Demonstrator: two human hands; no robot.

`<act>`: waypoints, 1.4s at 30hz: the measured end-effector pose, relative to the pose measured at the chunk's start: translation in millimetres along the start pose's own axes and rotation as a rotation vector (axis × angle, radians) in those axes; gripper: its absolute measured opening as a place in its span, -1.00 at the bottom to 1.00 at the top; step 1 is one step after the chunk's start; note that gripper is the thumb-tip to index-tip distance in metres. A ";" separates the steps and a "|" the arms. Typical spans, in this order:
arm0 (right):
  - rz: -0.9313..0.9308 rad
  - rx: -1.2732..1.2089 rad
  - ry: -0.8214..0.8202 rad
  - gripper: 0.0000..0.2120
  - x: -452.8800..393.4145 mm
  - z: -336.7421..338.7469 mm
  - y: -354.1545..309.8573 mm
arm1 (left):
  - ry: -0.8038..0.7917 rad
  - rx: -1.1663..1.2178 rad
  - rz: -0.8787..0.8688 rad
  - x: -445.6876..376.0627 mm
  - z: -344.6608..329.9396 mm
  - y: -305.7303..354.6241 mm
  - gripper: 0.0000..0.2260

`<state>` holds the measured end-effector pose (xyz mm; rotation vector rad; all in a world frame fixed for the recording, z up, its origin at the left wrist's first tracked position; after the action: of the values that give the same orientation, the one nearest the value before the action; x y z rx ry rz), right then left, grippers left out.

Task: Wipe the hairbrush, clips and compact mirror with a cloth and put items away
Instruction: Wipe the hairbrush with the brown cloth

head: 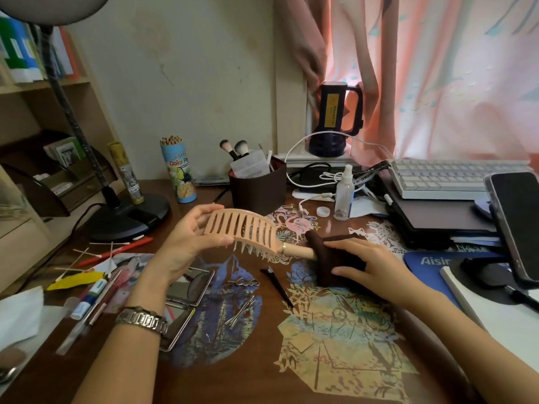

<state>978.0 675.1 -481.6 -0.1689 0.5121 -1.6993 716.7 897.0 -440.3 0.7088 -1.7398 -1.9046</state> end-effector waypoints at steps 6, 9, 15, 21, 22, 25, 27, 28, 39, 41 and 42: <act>0.066 -0.008 0.071 -0.59 -18.3 0.5 -33.4 | 0.022 0.021 0.008 6.4 9.5 -5.1 -0.23; 0.092 0.044 0.079 -0.66 -32.9 -8.2 -50.2 | 0.029 0.022 -0.013 8.5 14.5 -6.1 -0.26; 0.120 0.087 0.090 -0.74 -51.8 -25.3 -67.4 | 0.047 0.028 -0.011 15.0 30.6 -9.5 -0.17; 0.170 0.058 0.112 -0.82 -67.9 -32.9 -83.1 | 0.171 0.113 -0.047 18.3 40.2 -4.1 -0.40; 0.179 0.050 0.121 -0.82 -70.4 -33.9 -85.8 | 0.210 0.134 -0.053 18.2 41.6 -4.2 -0.41; 0.207 0.029 0.127 -0.82 -78.1 -37.6 -92.8 | 0.370 0.185 -0.028 16.1 45.9 -7.1 -0.49; 0.215 -0.010 0.109 -0.82 -83.9 -40.4 -95.1 | 0.446 0.224 -0.010 14.2 46.9 -10.3 -0.54; 0.219 -0.046 0.097 -0.81 -86.8 -41.8 -95.7 | 0.469 0.244 -0.004 12.9 47.1 -12.2 -0.52; 0.140 -0.160 0.101 -0.68 -109.3 -44.7 -96.4 | 0.512 0.273 -0.016 6.9 45.4 -16.1 -0.67; 0.138 -0.165 0.127 -0.67 -111.0 -44.8 -94.4 | 0.483 0.238 -0.033 7.5 44.2 -16.3 -0.70; 0.139 -0.165 0.131 -0.67 -111.4 -45.2 -93.4 | 0.474 0.220 -0.040 7.4 44.2 -17.2 -0.72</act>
<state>898.6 803.6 -463.1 -0.1383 0.7464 -1.5388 682.5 927.3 -455.0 1.1742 -1.6412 -1.4240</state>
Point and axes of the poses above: each hand's wrist, its own x-axis away from the middle knuckle, its own z-axis out of the back of the hand, y = z × x, the point moved 1 cm from there along -x, towards the middle knuckle, and after that the axes turned 3 degrees about -y, right-handed, at the moved point
